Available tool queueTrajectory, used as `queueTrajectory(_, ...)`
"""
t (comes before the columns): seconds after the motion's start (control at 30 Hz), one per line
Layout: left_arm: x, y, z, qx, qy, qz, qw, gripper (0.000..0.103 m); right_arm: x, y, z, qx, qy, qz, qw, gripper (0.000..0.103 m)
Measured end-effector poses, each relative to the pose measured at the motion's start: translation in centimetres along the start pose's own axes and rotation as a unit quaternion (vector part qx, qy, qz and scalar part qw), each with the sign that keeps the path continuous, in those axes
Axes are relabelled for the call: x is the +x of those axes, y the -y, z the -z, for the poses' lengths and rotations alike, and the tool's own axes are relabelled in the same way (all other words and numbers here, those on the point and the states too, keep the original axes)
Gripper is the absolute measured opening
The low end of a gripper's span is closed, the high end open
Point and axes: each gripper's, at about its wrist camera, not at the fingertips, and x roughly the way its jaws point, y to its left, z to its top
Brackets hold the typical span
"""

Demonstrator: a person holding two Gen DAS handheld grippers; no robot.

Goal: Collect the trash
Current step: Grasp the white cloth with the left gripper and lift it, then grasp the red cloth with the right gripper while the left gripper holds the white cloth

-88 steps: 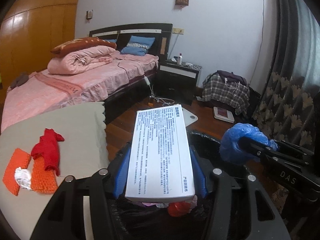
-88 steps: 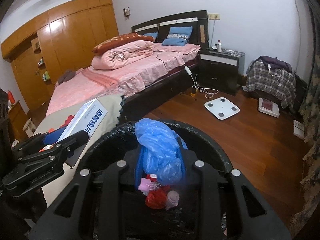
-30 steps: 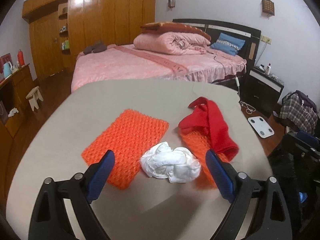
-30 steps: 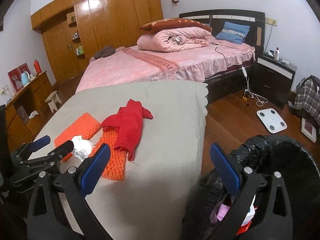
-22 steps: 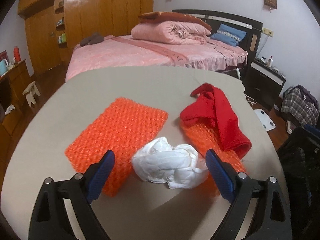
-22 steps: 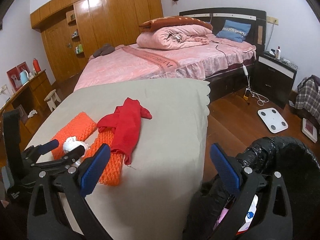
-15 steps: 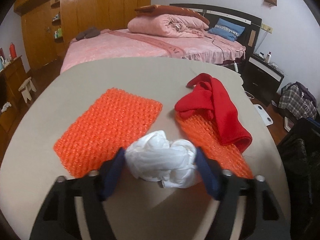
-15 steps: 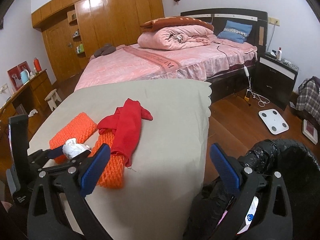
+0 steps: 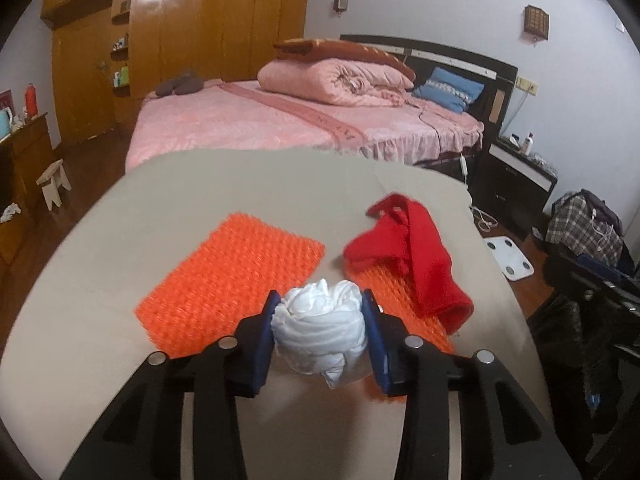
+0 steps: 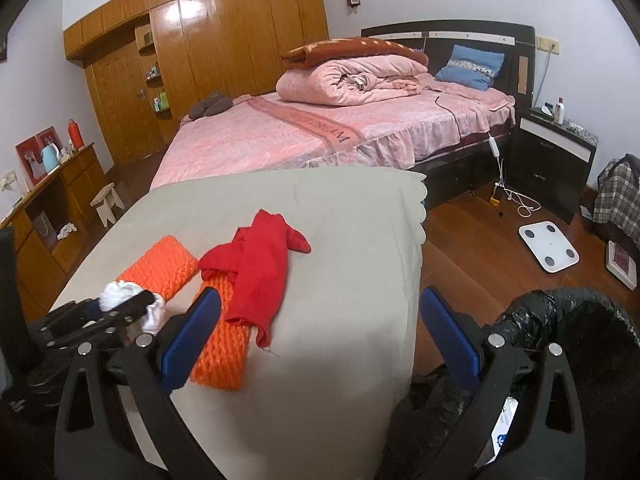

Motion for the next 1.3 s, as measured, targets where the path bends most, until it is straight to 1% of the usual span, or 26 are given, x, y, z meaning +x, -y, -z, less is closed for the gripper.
queueTrajectory(0.17,-0.3,-1.0,-1.6,-0.004,0.015,-0.012,0.9998,0.040,1.0,-0.8,-1.1,0.004,0.004,-0.001,1.000,0.097)
queueTrajectory(0.3,0.1,-2.0,-2.8,-0.007,0.028,-0.022,0.9993,0.040,2.8,-1.8,-2.0,0.003,0.004,0.000,1.000,0.097)
queueTrajectory(0.57,1.4,-3.6,-3.7,-0.010,0.031,-0.039,0.9987,0.040,7.3,-3.5,-2.9,-0.002,-0.023,-0.004,1.000,0.096)
queueTrajectory(0.67,1.9,-4.1,-3.8,-0.015,0.029,-0.042,0.9986,0.040,8.8,-3.9,-2.8,-0.004,-0.037,-0.004,0.999,0.093)
queueTrajectory(0.73,2.1,-4.3,-3.8,-0.016,0.027,-0.044,0.9985,0.040,9.6,-4.0,-2.6,-0.004,-0.047,-0.004,0.999,0.085)
queueTrajectory(0.8,2.3,-4.4,-3.7,-0.018,0.026,-0.045,0.9985,0.040,10.4,-4.1,-2.5,-0.005,-0.057,-0.005,0.998,0.080)
queueTrajectory(0.87,2.4,-4.5,-3.6,-0.017,0.025,-0.046,0.9985,0.040,10.9,-4.3,-2.4,-0.008,-0.065,-0.009,0.998,0.070)
queueTrajectory(0.93,2.5,-4.6,-3.6,-0.016,0.024,-0.047,0.9985,0.040,11.4,-4.4,-2.4,-0.006,-0.075,-0.024,0.997,0.049)
queueTrajectory(0.97,2.5,-4.6,-3.6,-0.016,0.024,-0.046,0.9985,0.040,11.6,-4.4,-2.4,-0.004,-0.081,-0.033,0.996,0.044)
queueTrajectory(1.03,2.5,-4.6,-3.6,-0.016,0.024,-0.047,0.9985,0.040,11.7,-4.5,-2.3,-0.004,-0.087,-0.051,0.995,0.017)
queueTrajectory(1.13,2.5,-4.6,-3.6,-0.016,0.025,-0.046,0.9985,0.040,11.4,-4.7,-2.4,-0.011,-0.087,-0.069,0.994,0.005)
queueTrajectory(1.3,1.9,-4.3,-3.7,-0.011,0.032,-0.047,0.9983,0.040,9.5,-4.4,-3.1,-0.003,-0.066,-0.087,0.994,0.004)
